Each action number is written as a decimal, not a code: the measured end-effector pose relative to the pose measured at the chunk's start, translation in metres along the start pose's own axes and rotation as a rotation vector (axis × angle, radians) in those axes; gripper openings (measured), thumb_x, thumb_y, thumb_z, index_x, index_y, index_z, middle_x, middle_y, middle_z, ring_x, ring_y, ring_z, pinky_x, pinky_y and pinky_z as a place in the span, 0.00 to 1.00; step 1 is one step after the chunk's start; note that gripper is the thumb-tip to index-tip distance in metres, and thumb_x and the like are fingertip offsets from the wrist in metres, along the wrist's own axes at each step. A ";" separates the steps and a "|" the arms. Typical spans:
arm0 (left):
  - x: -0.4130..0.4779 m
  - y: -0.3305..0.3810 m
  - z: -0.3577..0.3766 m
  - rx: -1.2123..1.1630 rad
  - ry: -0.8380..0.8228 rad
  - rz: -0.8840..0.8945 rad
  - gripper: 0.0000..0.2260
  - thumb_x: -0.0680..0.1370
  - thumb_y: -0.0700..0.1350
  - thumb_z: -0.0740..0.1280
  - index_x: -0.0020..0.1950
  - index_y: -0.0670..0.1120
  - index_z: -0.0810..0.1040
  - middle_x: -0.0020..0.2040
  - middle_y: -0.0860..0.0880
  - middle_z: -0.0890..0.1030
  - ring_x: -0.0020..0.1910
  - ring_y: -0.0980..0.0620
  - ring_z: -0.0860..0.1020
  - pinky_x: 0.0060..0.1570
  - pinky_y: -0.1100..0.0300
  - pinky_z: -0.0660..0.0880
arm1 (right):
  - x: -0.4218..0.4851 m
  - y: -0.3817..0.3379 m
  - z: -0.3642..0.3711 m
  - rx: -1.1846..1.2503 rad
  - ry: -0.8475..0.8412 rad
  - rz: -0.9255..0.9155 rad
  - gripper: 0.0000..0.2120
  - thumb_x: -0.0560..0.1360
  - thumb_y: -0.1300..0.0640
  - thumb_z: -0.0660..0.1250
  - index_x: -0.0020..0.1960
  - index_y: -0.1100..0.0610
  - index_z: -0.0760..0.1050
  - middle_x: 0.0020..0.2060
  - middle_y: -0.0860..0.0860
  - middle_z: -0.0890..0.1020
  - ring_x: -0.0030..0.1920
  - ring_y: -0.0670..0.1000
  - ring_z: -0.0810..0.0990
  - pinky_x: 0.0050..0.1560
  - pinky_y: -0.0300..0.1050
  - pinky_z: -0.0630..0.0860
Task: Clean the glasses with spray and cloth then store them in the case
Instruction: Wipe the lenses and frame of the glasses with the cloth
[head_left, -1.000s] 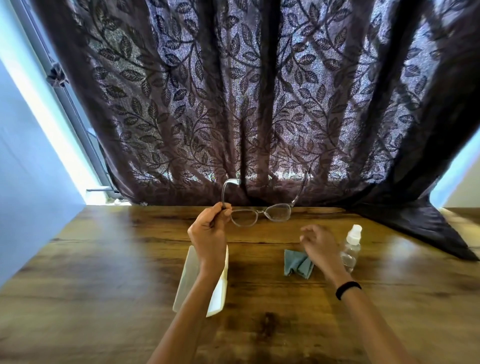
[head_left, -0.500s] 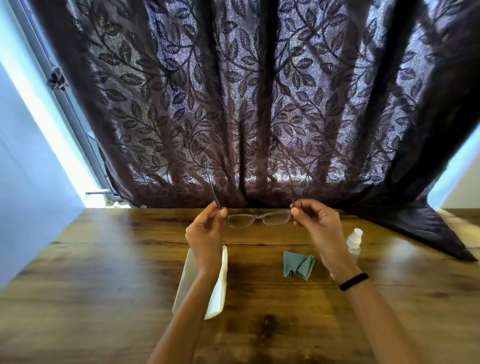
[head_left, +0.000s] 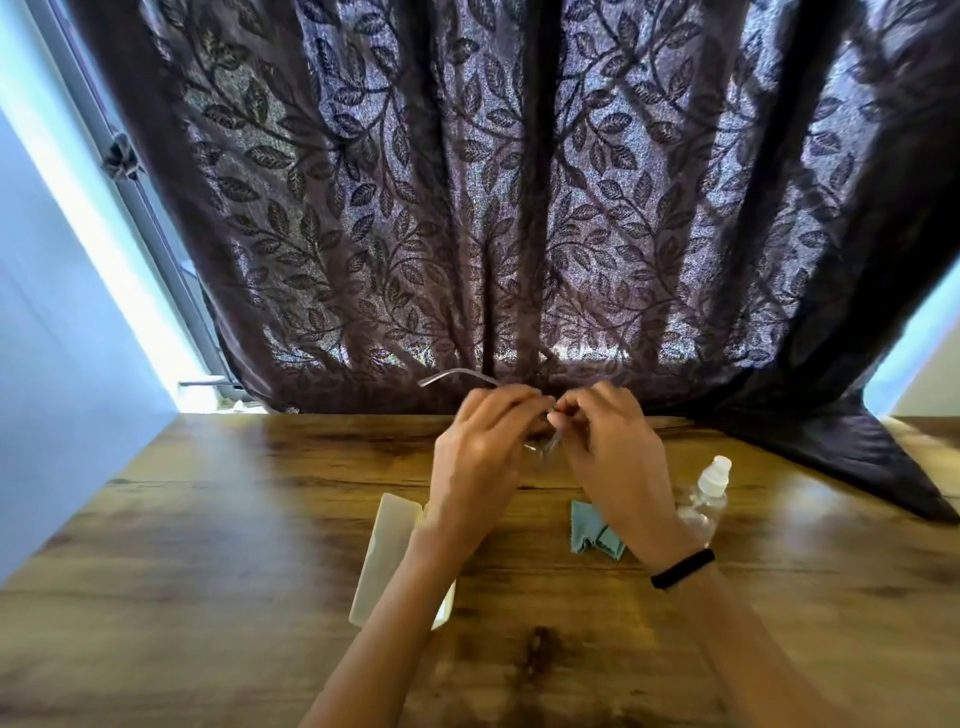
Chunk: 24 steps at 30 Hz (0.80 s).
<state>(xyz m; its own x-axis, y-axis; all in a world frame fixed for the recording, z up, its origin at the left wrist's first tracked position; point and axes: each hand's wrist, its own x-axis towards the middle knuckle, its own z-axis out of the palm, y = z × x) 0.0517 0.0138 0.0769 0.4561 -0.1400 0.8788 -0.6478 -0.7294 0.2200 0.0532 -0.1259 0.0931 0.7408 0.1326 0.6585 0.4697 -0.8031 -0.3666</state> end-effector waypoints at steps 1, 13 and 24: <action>0.003 0.002 0.000 0.041 -0.069 0.058 0.10 0.75 0.42 0.63 0.54 0.44 0.80 0.51 0.49 0.81 0.49 0.53 0.74 0.43 0.63 0.75 | -0.002 -0.002 0.000 -0.042 -0.007 -0.015 0.06 0.73 0.57 0.66 0.49 0.58 0.75 0.43 0.50 0.76 0.47 0.50 0.73 0.35 0.40 0.71; 0.011 0.007 -0.010 -0.001 -0.271 -0.075 0.10 0.70 0.39 0.64 0.51 0.44 0.76 0.42 0.46 0.82 0.40 0.44 0.79 0.32 0.49 0.77 | -0.004 -0.002 0.003 0.002 -0.089 -0.042 0.11 0.68 0.64 0.69 0.50 0.59 0.76 0.43 0.51 0.76 0.47 0.52 0.72 0.37 0.45 0.74; 0.002 -0.014 -0.017 -0.070 -0.108 -0.229 0.07 0.71 0.34 0.70 0.47 0.41 0.83 0.43 0.47 0.82 0.39 0.54 0.79 0.41 0.62 0.77 | -0.012 0.019 -0.006 0.282 0.154 0.079 0.07 0.76 0.63 0.62 0.51 0.61 0.77 0.43 0.49 0.78 0.43 0.49 0.77 0.43 0.42 0.73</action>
<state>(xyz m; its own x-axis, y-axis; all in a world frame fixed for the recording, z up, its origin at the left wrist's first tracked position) 0.0515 0.0354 0.0830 0.6561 -0.0499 0.7530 -0.5586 -0.7029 0.4402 0.0501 -0.1458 0.0819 0.7089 -0.0302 0.7047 0.5441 -0.6124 -0.5736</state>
